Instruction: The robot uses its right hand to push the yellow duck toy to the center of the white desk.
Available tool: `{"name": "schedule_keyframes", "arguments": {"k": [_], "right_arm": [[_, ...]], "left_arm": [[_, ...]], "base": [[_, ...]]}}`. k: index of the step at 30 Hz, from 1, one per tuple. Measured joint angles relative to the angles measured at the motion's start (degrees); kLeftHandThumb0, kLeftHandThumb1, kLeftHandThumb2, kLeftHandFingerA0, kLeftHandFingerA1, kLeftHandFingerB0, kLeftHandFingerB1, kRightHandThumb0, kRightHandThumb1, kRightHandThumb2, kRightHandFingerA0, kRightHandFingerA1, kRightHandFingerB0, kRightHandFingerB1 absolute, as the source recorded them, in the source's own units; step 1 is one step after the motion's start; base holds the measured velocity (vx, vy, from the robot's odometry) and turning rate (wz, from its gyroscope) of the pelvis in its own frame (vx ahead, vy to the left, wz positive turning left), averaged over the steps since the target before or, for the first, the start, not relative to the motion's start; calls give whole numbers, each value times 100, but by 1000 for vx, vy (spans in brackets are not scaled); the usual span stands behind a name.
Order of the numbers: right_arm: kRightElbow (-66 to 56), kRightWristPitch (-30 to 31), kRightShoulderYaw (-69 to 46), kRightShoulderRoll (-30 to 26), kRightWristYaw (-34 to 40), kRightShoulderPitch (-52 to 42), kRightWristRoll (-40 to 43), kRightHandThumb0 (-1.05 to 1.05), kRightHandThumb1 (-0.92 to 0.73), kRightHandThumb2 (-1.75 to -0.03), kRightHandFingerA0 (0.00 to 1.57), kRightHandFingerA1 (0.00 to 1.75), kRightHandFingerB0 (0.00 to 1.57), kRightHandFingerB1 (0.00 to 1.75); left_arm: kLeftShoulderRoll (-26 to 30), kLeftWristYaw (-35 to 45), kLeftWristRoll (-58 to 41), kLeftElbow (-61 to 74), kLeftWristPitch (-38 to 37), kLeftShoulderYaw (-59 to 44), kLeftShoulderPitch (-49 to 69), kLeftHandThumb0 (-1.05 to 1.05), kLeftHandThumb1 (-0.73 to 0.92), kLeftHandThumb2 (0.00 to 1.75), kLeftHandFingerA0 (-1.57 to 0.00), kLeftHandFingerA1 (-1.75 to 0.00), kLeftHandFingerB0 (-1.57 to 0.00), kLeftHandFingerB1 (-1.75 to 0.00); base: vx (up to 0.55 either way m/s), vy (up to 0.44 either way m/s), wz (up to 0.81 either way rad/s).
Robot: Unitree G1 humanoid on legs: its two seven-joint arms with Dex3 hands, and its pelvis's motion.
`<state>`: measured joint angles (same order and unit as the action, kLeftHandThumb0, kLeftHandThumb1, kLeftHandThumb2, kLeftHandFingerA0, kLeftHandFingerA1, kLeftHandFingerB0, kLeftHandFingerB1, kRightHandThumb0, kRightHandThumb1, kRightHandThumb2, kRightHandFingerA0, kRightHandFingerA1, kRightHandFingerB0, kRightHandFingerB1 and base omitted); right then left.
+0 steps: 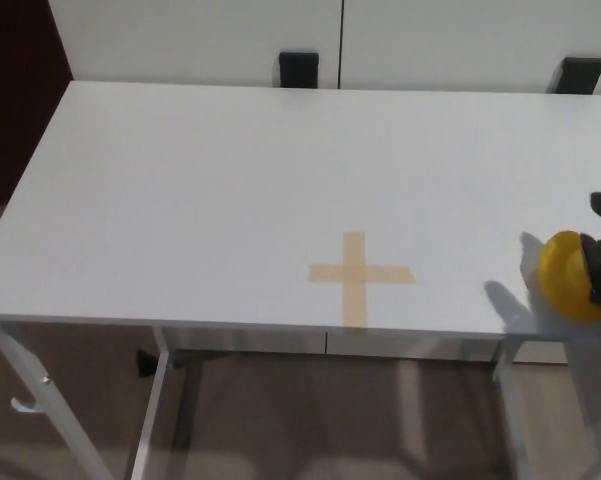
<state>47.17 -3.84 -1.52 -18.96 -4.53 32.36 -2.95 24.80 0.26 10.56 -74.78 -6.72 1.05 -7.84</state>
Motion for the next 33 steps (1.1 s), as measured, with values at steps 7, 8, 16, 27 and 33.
{"name": "schedule_keyframes", "arguments": {"k": [7, 8, 16, 27, 33], "right_arm": [[-37, -57, 268, 80, 84, 36, -212, -87, -92, -76, 22, 44, 21, 33], [-49, -74, 298, 111, 102, 36, -233, -87, -92, -76, 22, 44, 21, 33], [-227, -159, 460, 509, 285, -21, -365, -87, -92, -80, 17, 42, 14, 33], [-378, -457, 64, 1255, 731, -494, -212, -35, -52, -113, 0, 50, 0, 49], [-387, -684, -169, 1519, 905, -617, -91, -35, -55, -115, 0, 51, 0, 49]], "left_arm": [[0, 0, 4, 6, 0, 28, 1, 22, -52, 154, -146, -83, -154, -79], [0, 0, 3, 8, 0, 31, 1, 22, -52, 154, -146, -83, -154, -79], [-7, 0, 14, 12, 0, 63, -6, 29, -47, 152, -149, -87, -154, -81], [-21, 2, 9, -4, 0, 48, -22, 25, -48, 142, -150, -83, -156, -84], [-22, 9, 10, 1, 0, 49, -23, 29, -46, 144, -148, -87, -148, -82]], "base": [[0, 0, 0], [0, 0, 0], [0, 0, 0], [0, 0, 0], [0, 0, 0]]}}
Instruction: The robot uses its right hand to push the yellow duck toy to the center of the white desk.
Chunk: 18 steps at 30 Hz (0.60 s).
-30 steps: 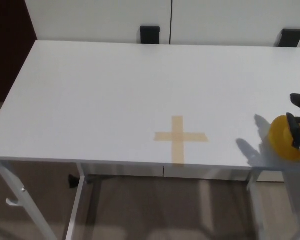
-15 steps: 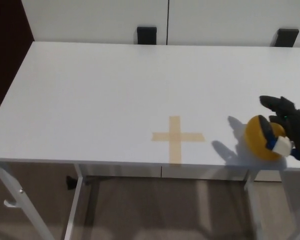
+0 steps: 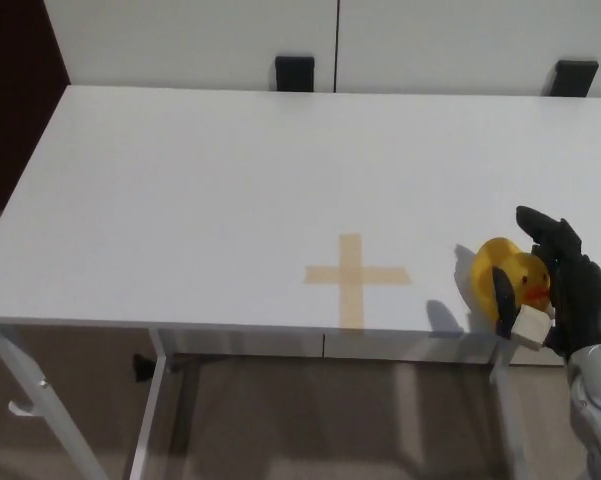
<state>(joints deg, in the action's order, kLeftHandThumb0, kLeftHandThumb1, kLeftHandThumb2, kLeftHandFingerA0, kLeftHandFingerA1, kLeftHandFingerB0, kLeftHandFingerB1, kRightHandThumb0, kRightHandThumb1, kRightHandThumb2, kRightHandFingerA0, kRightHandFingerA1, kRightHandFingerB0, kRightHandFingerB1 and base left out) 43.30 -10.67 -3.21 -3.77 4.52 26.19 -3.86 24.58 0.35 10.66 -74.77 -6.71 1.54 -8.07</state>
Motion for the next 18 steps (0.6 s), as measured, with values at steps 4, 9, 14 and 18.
{"name": "schedule_keyframes", "arguments": {"k": [4, 9, 14, 18], "right_arm": [[-57, 6, -69, 172, 146, 20, 25, -36, -51, -113, 0, 51, 0, 49], [-81, 72, -52, 389, 254, 106, 24, -36, -50, -112, 0, 52, 0, 50], [-112, 179, 39, 603, 304, 209, 14, -89, -76, -118, 1, 47, 5, 43], [-112, 284, 254, 800, 278, 342, -25, -93, -92, -77, 7, 46, 13, 35]], "left_arm": [[0, 5, 1, -3, 0, 5, 1, 33, -48, 153, -150, -89, -156, -81], [0, 11, -8, 9, 0, -12, 5, 33, -48, 153, -149, -90, -157, -82], [-1, 17, -9, 11, 0, -13, 5, 32, -51, 152, -144, -85, -155, -78], [-4, 36, -6, 12, 0, 0, 1, 26, -49, 145, -151, -83, -153, -79]], "base": [[0, 0, 0], [0, 0, 0], [0, 0, 0], [0, 0, 0]]}}
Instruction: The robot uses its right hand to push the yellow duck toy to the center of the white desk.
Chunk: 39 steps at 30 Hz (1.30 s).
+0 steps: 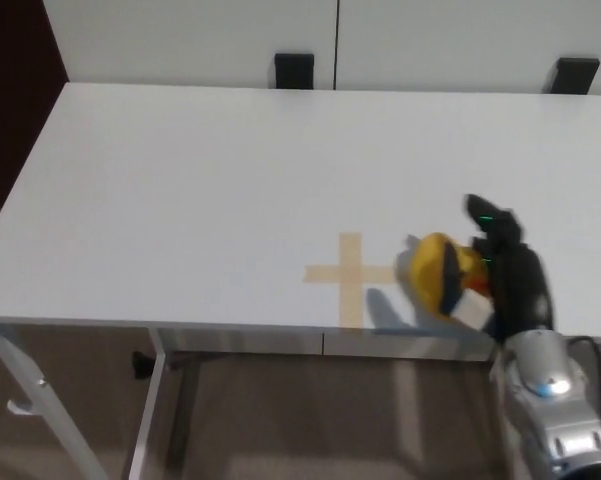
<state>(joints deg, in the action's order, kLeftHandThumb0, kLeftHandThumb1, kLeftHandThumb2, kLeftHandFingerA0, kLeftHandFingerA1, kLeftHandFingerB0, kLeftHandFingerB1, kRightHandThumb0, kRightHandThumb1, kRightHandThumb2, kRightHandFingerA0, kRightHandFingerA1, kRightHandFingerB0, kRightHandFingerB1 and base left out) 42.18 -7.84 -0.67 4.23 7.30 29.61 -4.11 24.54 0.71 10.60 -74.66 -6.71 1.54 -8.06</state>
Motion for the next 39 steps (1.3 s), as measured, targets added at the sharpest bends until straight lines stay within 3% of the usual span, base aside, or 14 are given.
{"name": "schedule_keyframes", "arguments": {"k": [1, 2, 3, 5, 6, 12, 13, 24, 25, 30, 31, 32, 33, 39], "right_arm": [[0, 16, 42, 40, -9, 29, -5, -91, -81, -120, 2, 44, 8, 38], [0, 33, 84, 87, -24, 58, -16, -91, -81, -120, 2, 44, 8, 38], [0, 39, 94, 97, -26, 64, -18, -90, -92, -80, 1, 41, 11, 33], [0, 76, 160, 170, -31, 98, -29, -90, -92, -80, 1, 41, 11, 33], [0, 101, 192, 212, -35, 112, -31, -81, -76, -120, 1, 37, 7, 35], [-51, 192, 263, 295, -60, 96, -27, -91, -83, -120, 3, 42, 6, 30], [-79, 210, 271, 323, -62, 69, -24, -87, -92, -80, 4, 42, 8, 32], [-225, 364, 402, 659, 19, -12, -35, -83, -78, -116, 3, 47, 8, 38], [-220, 360, 421, 684, 26, -12, -38, -86, -92, -78, 4, 41, 11, 31], [-193, 342, 484, 791, 41, 0, -43, -88, -81, -119, 3, 38, 4, 28], [-191, 343, 487, 806, 41, 2, -42, -87, -92, -75, 3, 38, 8, 29], [-189, 345, 489, 821, 42, 4, -42, -87, -92, -75, 3, 38, 8, 29], [-189, 345, 489, 821, 42, 4, -42, -87, -80, -120, 1, 38, 5, 28], [-122, 357, 491, 903, 43, 61, -28, -86, -79, -119, 0, 38, 6, 28]], "left_arm": [[0, 6, 2, 1, 0, 3, 0, 27, -46, 139, -146, -88, -150, -81], [0, 11, 2, 3, 0, 6, -3, 27, -46, 139, -146, -88, -150, -81], [0, 12, 3, 3, 0, 11, -3, 29, -46, 141, -142, -89, -149, -82], [0, 12, 16, -1, 0, 38, -4, 29, -46, 141, -142, -89, -149, -82], [-1, 13, 27, 0, 0, 55, -13, 29, -48, 140, -150, -89, -151, -84], [-1, 14, 36, 1, 0, 71, -32, 27, -45, 139, -149, -87, -151, -83], [-1, 13, 37, 0, 0, 72, -33, 27, -46, 140, -145, -87, -155, -81], [-16, 14, 50, -1, 0, 113, -31, 27, -46, 142, -147, -86, -153, -86], [-17, 14, 50, 1, 0, 114, -31, 27, -46, 143, -144, -85, -154, -83], [-28, 13, 50, 10, 0, 121, -32, 29, -45, 141, -137, -90, -147, -86], [-30, 13, 51, 9, 0, 128, -35, 28, -47, 142, -149, -83, -147, -83], [-32, 13, 52, 7, 1, 134, -39, 28, -47, 142, -149, -83, -147, -83], [-32, 13, 52, 7, 1, 134, -39, 25, -50, 143, -148, -83, -153, -80], [-35, 17, 52, 3, 1, 146, -57, 40, -49, 157, -142, -92, -146, -87]], "base": [[0, 0, 0], [0, 0, 0], [0, 0, 0], [0, 0, 0], [0, 0, 0], [0, 0, 0], [0, 0, 0], [0, 0, 0], [0, 0, 0], [0, 0, 0], [0, 0, 0], [0, 0, 0], [0, 0, 0], [0, 0, 0]]}}
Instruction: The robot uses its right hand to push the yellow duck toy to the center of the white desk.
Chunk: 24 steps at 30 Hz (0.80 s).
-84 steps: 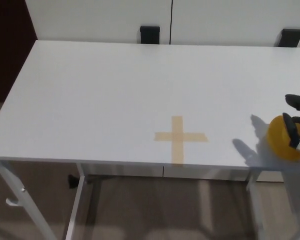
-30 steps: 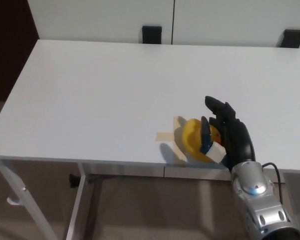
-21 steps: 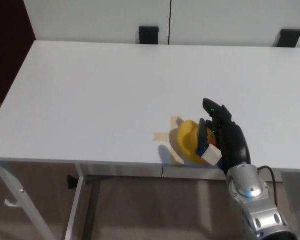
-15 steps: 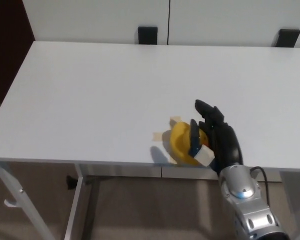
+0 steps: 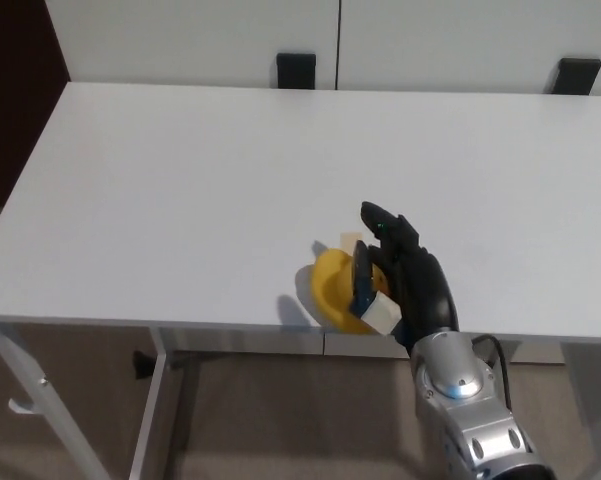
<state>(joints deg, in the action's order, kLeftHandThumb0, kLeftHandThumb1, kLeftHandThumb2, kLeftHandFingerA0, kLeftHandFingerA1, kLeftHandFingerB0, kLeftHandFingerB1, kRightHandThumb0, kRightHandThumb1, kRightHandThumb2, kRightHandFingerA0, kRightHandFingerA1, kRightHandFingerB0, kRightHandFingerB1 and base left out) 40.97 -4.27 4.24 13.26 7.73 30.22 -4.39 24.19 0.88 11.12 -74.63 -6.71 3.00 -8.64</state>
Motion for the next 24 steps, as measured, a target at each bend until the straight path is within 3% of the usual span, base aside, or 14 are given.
{"name": "schedule_keyframes", "arguments": {"k": [3, 4, 6, 7, 14, 15, 16, 17, 20, 21, 23, 24], "right_arm": [[18, -1, -4, -1, -7, 14, 2, -85, -77, -120, 0, 38, 9, 28], [26, -1, -6, -4, -10, 20, 3, -103, -87, -126, 0, 17, 0, 6], [28, -1, 23, -63, 28, 24, -39, -103, -87, -126, 0, 17, 0, 6], [29, -1, 56, -110, 76, 24, -90, -98, -92, -87, 0, 0, 0, 0], [45, 93, 402, -712, 783, 21, -760, -101, -92, -90, 0, 0, 0, 0], [41, 123, 445, -799, 877, 21, -856, -103, -92, -96, 0, 0, 0, 0], [37, 166, 482, -921, 995, 22, -972, -103, -92, -96, 0, 0, 0, 0], [37, 166, 482, -921, 995, 22, -972, -100, -92, -89, 0, 0, 0, 0], [-227, 318, 500, -1492, 1259, 0, -1309, -100, -92, -89, 0, 0, 0, 0], [-227, 318, 500, -1492, 1259, 0, -1309, -104, -92, -93, 0, 0, 0, 0], [-423, 360, 451, -1775, 1340, -10, -1427, -104, -92, -93, 0, 0, 0, 0], [-642, 376, 383, -2025, 1390, -34, -1519, -103, -92, -91, 0, 0, 0, 0]], "left_arm": [[-14, 61, -37, -11, 2, -76, -27, 47, -49, 161, -138, -95, -146, -90], [-28, 98, -63, -17, 3, -120, -49, 30, -48, 151, -148, -89, -157, -82], [-35, 113, -63, -17, 3, -126, -60, 30, -48, 151, -148, -89, -157, -82], [-38, 113, -62, -17, 3, -125, -60, 38, -58, 173, -137, -105, -151, -95], [-42, 19, -24, 28, 0, -69, 54, 38, -58, 174, -141, -102, -155, -93], [-42, 4, -18, 38, 0, -59, 60, 27, -52, 163, -153, -88, -156, -83], [-42, -13, -11, 54, -1, -46, 65, 27, -52, 163, -153, -88, -156, -83], [-42, -13, -11, 54, -1, -46, 65, 33, -45, 151, -154, -92, -156, -85], [-42, -65, 3, 71, -1, -21, 102, 33, -45, 151, -154, -92, -156, -85], [-42, -65, 3, 71, -1, -21, 102, 34, -52, 164, -140, -99, -151, -92], [-42, -86, 11, 71, -1, -2, 126, 34, -52, 164, -140, -99, -151, -92], [-43, -120, 27, 76, -1, 35, 133, 7, -23, 84, -140, -125, -138, -122]], "base": [[0, 0, 0], [0, 0, 0], [0, 0, 0], [0, 0, 0], [0, 0, 0], [0, 0, 0], [0, 0, 0], [0, 0, 0], [0, 0, 0], [0, 0, 0], [0, 0, 0], [0, 0, 0]]}}
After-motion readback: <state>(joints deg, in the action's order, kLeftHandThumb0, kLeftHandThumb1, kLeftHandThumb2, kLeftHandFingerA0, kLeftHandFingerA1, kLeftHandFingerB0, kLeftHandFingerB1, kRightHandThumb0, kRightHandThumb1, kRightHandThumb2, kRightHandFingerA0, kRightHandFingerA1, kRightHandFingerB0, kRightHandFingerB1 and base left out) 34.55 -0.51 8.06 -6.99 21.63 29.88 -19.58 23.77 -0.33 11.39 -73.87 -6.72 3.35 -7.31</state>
